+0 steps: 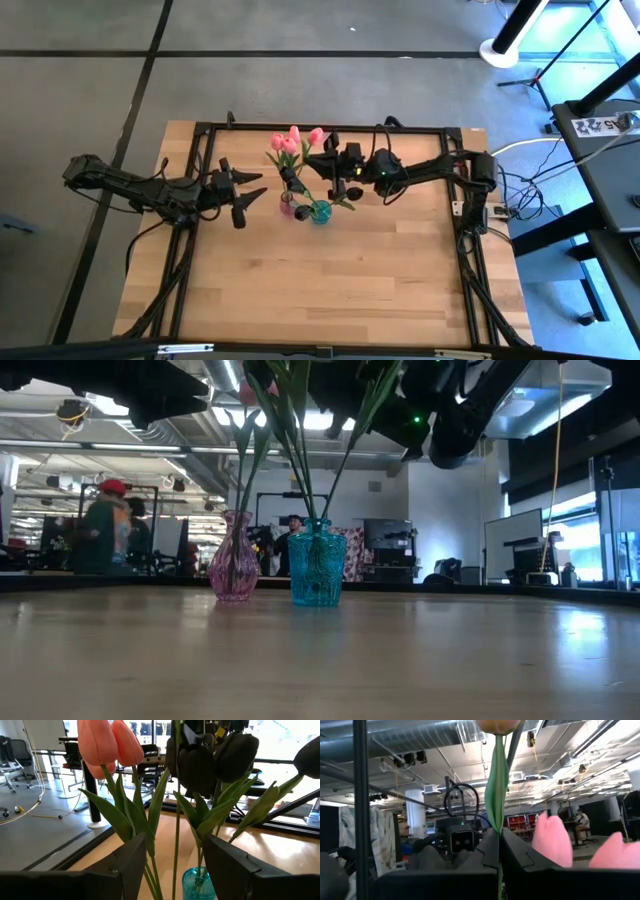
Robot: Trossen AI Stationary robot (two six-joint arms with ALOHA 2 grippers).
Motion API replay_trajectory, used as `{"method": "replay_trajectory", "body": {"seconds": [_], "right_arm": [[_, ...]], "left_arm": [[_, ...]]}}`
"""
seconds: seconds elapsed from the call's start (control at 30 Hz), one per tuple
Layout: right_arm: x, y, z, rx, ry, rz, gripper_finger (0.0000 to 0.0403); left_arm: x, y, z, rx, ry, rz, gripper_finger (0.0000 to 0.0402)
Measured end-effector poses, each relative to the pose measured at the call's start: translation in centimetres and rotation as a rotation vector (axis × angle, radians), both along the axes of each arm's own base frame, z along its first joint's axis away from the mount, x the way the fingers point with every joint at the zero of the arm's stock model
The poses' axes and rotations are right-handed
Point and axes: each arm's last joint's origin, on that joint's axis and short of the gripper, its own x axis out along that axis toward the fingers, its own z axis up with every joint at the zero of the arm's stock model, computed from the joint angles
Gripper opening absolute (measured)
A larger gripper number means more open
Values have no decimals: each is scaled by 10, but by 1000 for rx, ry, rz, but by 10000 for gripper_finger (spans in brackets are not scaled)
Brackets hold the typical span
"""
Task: Sort flowers into vase by color
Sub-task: Put the pink tulip into the pink vase
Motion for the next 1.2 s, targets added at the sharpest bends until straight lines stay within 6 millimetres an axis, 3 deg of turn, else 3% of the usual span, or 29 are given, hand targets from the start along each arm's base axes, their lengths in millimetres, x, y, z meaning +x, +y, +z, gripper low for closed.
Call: {"method": "replay_trajectory", "body": {"seconds": [0.27,0.6,1.2], "right_arm": [[6,-1,-10,25,98,3,1],[10,-3,-21,10,215,-30,11],[14,-1,-34,-88,355,9,34]], "left_arm": [[0,0,1,-1,-6,0,190],[0,0,17,-8,-166,-3,190],[0,0,16,3,-158,-3,190]]}}
